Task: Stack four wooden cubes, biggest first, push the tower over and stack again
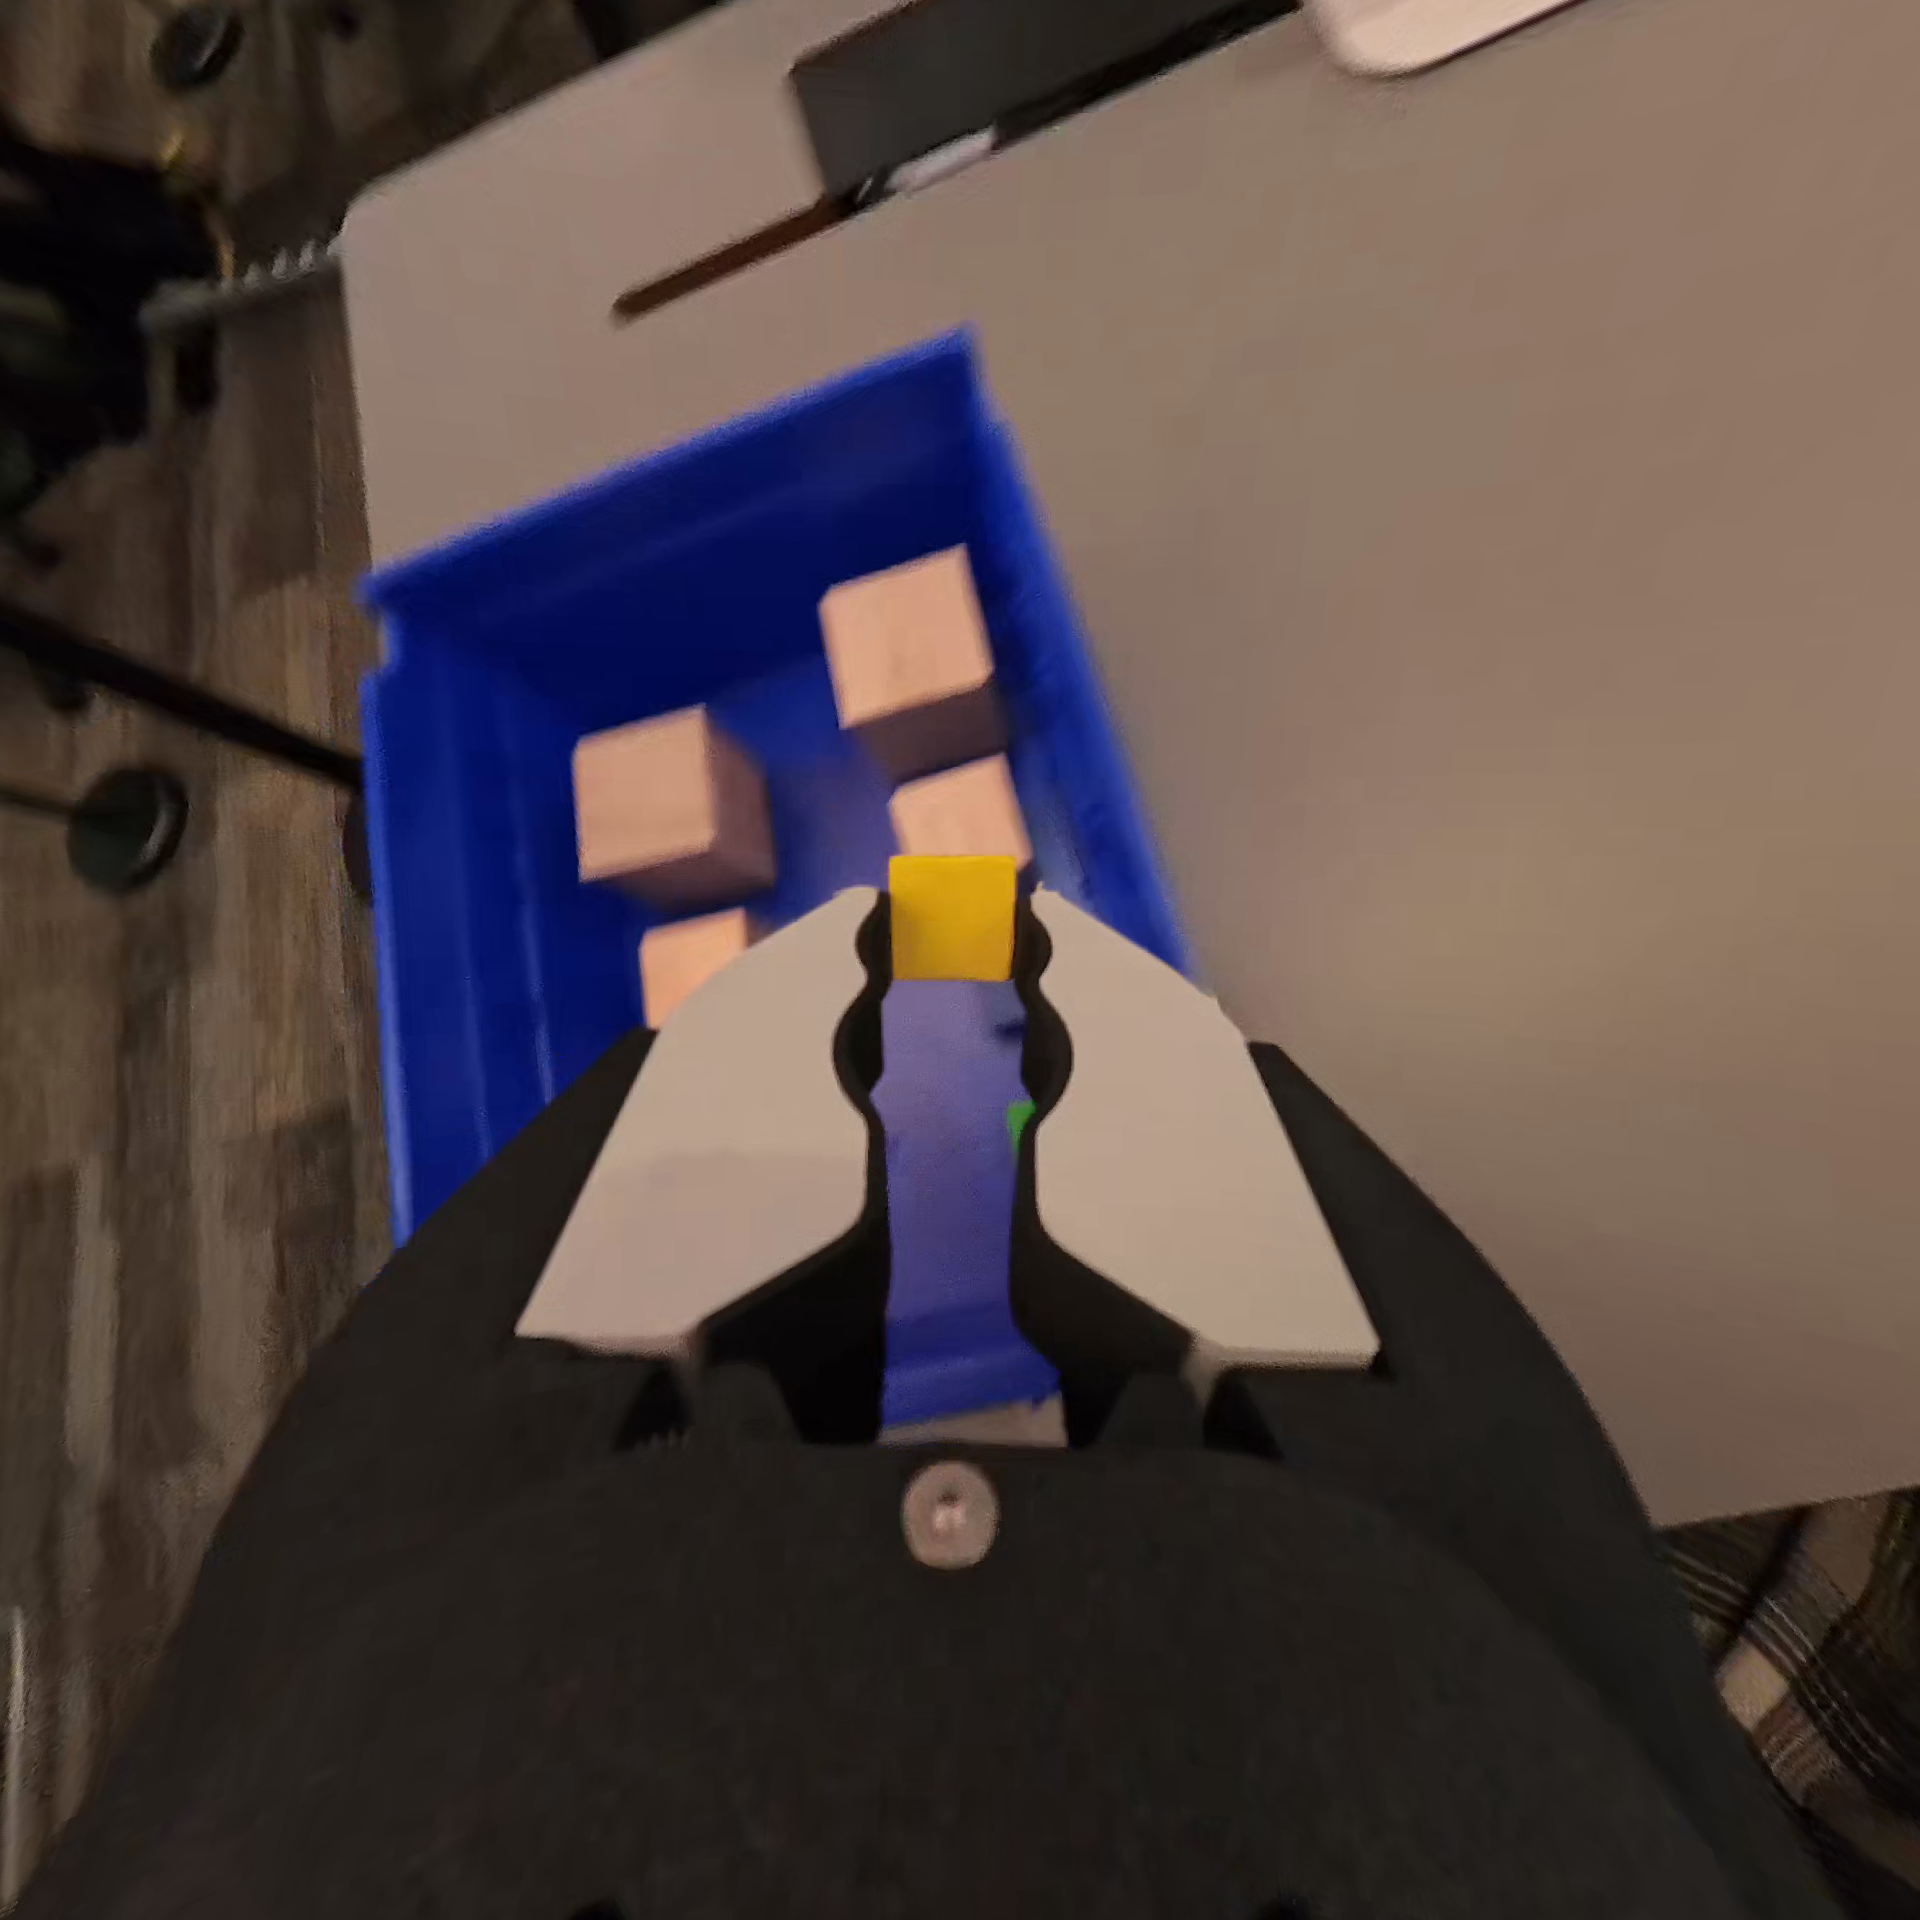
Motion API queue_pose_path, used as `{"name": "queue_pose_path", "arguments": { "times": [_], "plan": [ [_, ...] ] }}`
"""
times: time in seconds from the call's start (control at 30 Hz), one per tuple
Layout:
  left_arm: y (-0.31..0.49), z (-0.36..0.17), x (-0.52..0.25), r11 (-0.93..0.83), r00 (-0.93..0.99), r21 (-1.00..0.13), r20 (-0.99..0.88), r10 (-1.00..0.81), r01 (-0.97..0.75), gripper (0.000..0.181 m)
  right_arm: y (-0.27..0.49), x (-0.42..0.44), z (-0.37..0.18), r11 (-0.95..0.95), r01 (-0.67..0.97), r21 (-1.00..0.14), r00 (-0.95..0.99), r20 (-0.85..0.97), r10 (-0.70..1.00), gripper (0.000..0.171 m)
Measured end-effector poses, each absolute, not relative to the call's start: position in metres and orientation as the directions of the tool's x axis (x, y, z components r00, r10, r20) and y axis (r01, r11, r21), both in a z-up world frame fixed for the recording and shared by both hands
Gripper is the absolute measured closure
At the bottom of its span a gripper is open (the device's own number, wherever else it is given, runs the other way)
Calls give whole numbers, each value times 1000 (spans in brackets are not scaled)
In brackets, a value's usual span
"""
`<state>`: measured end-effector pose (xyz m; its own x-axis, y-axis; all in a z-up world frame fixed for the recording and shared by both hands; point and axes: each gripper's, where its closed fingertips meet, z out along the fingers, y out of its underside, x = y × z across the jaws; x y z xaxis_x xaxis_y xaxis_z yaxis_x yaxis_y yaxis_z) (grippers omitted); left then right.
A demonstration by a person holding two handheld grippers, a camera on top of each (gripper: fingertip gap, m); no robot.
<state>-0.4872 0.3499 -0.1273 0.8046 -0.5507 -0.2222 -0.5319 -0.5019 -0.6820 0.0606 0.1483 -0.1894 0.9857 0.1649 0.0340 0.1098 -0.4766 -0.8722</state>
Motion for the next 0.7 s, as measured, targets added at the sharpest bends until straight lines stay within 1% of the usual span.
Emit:
{"name": "queue_pose_path", "arguments": {
  "times": [0.03, 0.1, 0.17, 0.37, 0.53, 0.7],
  "plan": [
    [346, -135, -509, -540, 833, -679, -201, -516, -498, 159, 150, 58, -190, -475, 109, -873, 985, 31, 170, 43],
    [340, -154, -544, -612, 880, -663, -157, -449, -431, 159, 154, 54, -191, -476, 112, -872, 983, 27, 182, 43],
    [335, -174, -573, -666, 910, -636, -153, -386, -390, 159, 158, 49, -192, -479, 120, -870, 980, 28, 195, 43],
    [333, -224, -607, -770, 948, -558, -117, -296, -310, 159, 165, 42, -185, -475, 145, -868, 976, 46, 214, 43],
    [338, -237, -611, -801, 962, -539, -72, -262, -259, 159, 165, 44, -181, -475, 148, -867, 977, 54, 206, 43],
    [335, -241, -614, -839, 962, -471, -99, -256, -272, 159, 163, 46, -184, -481, 142, -865, 979, 50, 199, 43]
  ]
}}
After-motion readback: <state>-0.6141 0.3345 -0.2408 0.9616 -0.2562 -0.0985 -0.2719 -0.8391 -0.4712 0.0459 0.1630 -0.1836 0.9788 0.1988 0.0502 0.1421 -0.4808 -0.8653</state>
